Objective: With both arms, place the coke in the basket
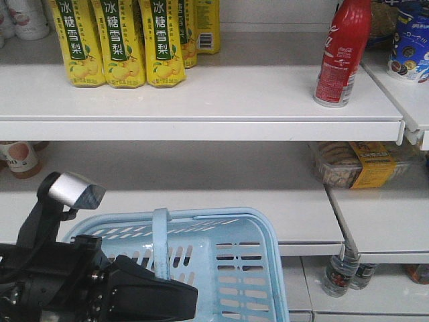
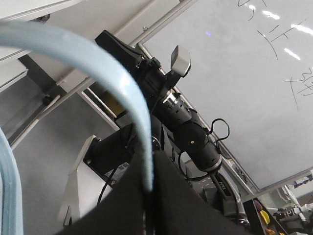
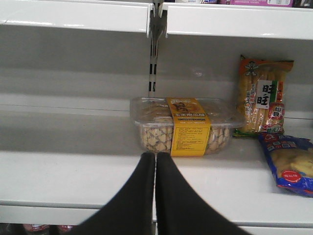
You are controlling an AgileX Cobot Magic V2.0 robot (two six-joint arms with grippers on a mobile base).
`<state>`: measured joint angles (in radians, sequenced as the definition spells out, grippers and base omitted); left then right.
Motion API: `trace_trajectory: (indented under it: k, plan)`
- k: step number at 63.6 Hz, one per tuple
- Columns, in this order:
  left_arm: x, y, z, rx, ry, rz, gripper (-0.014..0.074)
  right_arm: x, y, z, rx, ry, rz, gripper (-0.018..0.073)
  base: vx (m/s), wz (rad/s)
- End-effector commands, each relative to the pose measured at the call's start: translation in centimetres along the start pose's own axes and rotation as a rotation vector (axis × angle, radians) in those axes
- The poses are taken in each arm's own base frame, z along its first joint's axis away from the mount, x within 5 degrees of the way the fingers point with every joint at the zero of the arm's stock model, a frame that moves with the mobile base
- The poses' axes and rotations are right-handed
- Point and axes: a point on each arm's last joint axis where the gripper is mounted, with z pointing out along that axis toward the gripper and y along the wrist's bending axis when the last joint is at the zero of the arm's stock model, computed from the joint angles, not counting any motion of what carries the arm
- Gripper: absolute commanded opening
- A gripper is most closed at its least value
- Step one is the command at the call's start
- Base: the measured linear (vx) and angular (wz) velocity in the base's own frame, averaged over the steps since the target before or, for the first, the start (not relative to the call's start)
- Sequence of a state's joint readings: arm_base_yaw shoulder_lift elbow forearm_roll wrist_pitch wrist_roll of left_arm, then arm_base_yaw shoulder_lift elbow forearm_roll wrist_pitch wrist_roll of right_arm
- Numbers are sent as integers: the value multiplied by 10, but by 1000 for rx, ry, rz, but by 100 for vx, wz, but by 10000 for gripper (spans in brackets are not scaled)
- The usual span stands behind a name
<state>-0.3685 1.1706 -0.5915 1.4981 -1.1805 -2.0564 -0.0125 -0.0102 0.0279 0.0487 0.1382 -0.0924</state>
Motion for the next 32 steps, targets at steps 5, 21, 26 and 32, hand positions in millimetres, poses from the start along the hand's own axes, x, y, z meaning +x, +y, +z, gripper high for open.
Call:
trace_trajectory:
  k: [5,21,26,32]
  plan:
    - [-8,-18,-2,107,-49,21,-6,-4,-1,-1,14,-81,-12,-5,3,0]
    - [-8,-18,-2,107,-49,21,-6,-4,-1,-1,14,-81,-12,-5,4,-1]
    - [-8,-18,-2,107,-49,21,-6,-4,-1,-1,14,-81,-12,-5,3,-1]
    - [-8,-18,-2,107,-49,21,-6,-4,-1,-1,14,-81,-12,-5,3,0]
